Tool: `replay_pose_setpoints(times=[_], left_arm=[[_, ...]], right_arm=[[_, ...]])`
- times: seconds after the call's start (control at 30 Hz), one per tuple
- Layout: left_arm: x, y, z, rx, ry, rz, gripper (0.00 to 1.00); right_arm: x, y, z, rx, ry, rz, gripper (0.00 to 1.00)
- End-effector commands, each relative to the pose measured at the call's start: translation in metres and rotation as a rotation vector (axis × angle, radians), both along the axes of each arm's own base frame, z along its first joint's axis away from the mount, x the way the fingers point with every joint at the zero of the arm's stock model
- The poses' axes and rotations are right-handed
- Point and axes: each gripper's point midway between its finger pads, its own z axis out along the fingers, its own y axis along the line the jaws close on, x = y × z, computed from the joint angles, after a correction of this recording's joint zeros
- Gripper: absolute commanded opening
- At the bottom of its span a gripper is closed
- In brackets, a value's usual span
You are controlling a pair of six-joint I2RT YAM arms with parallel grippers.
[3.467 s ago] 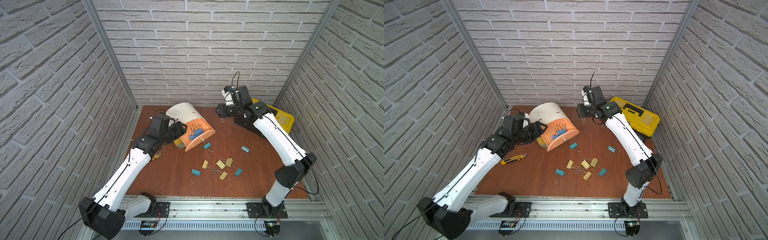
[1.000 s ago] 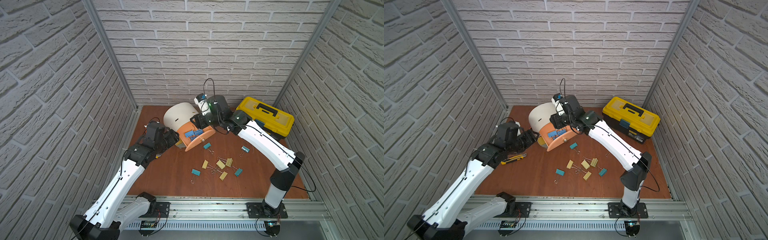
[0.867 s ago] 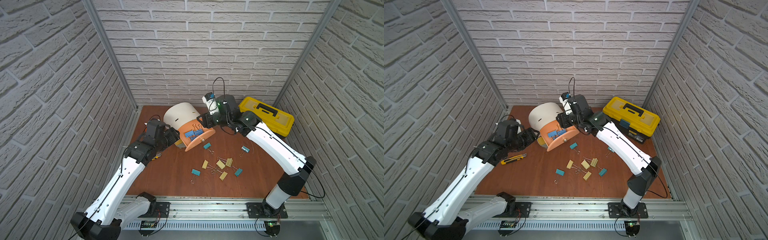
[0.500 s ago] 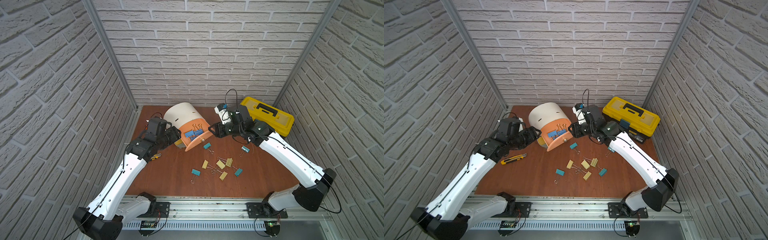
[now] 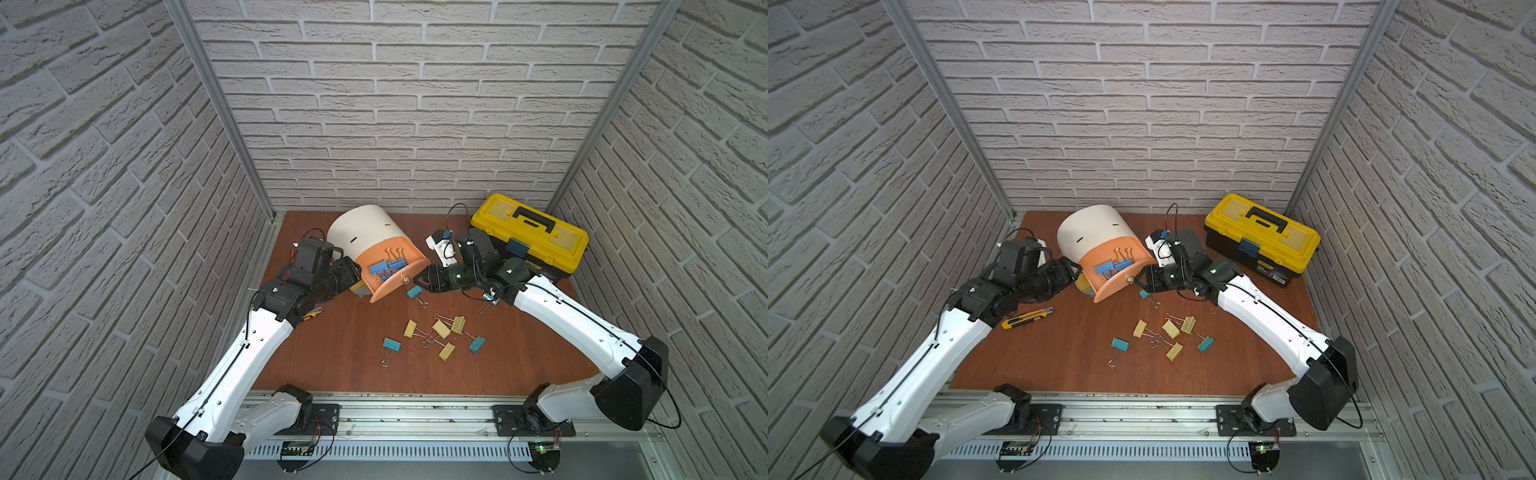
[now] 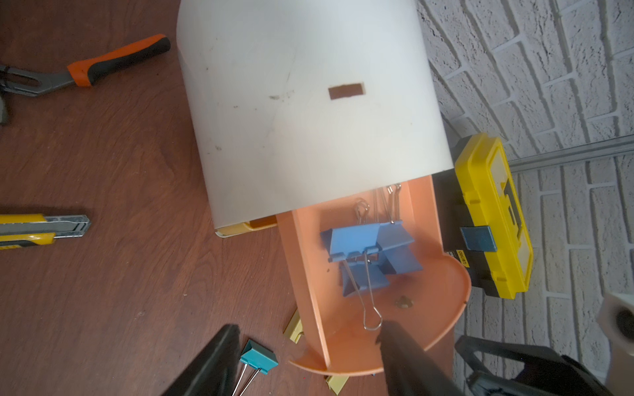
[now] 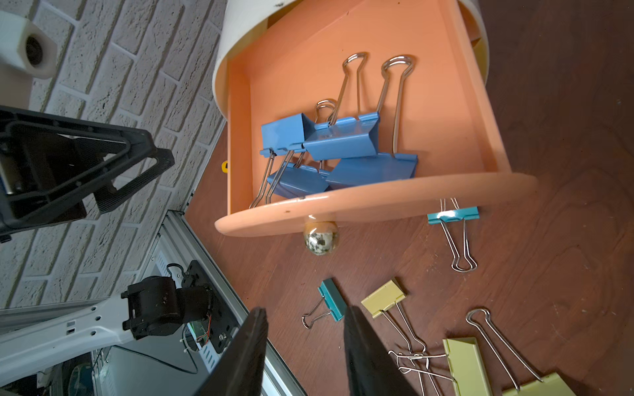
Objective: Put the binder clips in the drawer according to color
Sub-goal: Close the drawer in the storage box.
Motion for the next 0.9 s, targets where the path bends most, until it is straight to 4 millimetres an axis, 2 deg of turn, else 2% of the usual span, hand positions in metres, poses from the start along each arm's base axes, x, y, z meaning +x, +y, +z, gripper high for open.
replay_pose_setpoints(times=[0.0, 0.37, 0.87], left_arm=[[-0.004, 0.004, 0.0, -0.012, -0.007, 0.01, 0.69], [-0.011, 0.01, -0.003, -0.01, -0.002, 0.03, 0.69], [-0.011, 0.015, -0.002, -0.012, 0.006, 0.04, 0.7]], right_arm=[[0.005, 0.008, 0.009, 0.064, -0.02, 0.004, 0.38], [0.018, 0.017, -0.015, 0.095, 0.031, -0.028, 0.37], [0.031, 0.027, -0.03, 0.088, 0.058, -0.025, 0.37]])
